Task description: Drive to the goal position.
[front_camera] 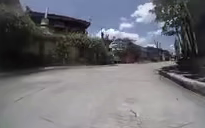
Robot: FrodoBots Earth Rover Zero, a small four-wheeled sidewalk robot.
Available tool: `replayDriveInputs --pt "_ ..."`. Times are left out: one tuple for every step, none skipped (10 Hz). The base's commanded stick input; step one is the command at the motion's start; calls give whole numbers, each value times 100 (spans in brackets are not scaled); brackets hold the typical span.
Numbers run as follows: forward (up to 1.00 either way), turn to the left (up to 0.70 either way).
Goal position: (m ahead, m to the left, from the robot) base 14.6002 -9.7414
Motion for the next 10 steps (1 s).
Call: replayDriveInputs --pt "85 -34" --pt "85 -34" --pt "85 -34" --pt "85 -34" --pt "85 -33" --pt "85 -1" --pt "85 0" --pt "85 0" --pt "85 0" --pt "85 0"
